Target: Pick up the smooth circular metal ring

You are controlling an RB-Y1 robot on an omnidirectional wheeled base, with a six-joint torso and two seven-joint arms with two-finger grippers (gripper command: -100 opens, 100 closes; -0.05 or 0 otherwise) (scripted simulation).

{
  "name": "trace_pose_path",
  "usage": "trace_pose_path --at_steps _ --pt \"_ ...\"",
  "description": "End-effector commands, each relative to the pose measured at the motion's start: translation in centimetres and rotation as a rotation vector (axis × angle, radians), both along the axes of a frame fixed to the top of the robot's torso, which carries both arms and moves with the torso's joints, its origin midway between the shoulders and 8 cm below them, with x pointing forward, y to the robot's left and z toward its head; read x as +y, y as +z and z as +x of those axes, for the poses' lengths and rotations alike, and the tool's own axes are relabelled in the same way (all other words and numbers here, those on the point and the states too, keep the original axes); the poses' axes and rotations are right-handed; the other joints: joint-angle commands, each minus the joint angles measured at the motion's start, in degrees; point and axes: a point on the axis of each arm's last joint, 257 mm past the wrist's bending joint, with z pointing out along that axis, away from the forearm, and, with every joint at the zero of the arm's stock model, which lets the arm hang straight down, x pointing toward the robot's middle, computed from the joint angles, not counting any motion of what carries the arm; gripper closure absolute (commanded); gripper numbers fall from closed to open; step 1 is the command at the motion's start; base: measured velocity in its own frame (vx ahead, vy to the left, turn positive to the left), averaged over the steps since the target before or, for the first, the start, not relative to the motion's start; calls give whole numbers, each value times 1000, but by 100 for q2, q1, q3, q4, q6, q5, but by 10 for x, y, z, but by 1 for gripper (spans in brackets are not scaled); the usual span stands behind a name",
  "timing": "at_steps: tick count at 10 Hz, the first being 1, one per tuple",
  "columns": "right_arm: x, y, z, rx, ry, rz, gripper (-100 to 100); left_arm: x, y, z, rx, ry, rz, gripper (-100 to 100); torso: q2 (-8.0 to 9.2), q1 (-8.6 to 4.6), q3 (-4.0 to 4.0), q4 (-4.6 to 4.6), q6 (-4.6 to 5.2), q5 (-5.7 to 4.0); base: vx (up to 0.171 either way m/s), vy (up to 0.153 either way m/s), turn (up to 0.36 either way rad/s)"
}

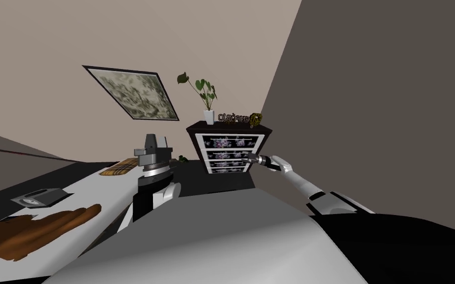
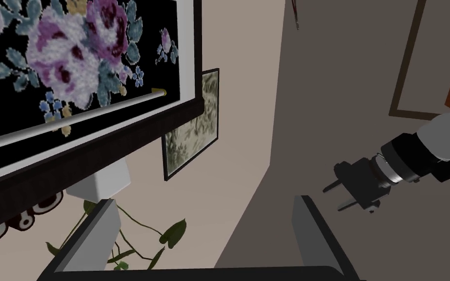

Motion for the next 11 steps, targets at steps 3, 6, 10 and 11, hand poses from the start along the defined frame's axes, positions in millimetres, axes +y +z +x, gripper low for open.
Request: trace_pose_path --at_steps 3,6,10,11 --pt "-34 -12 10 -9 18 -160 -100 0 0 0 0 0 0 0 1 -13 0 0 5 -3 4 22 65" --pt "-72 -16 21 -6 2 -282 -100 0 0 0 0 0 0 0 -4 -4 -2 -1 1 -1 12 29 92" --pt "-125 -10 31 -16 4 -476 -100 0 0 0 0 0 0 0 1 -12 0 0 7 -4 11 23 84" --pt "-128 -5 35 -26 0 -484 -100 0 0 0 0 0 0 0 0 -8 0 0 1 -2 12 19 77"
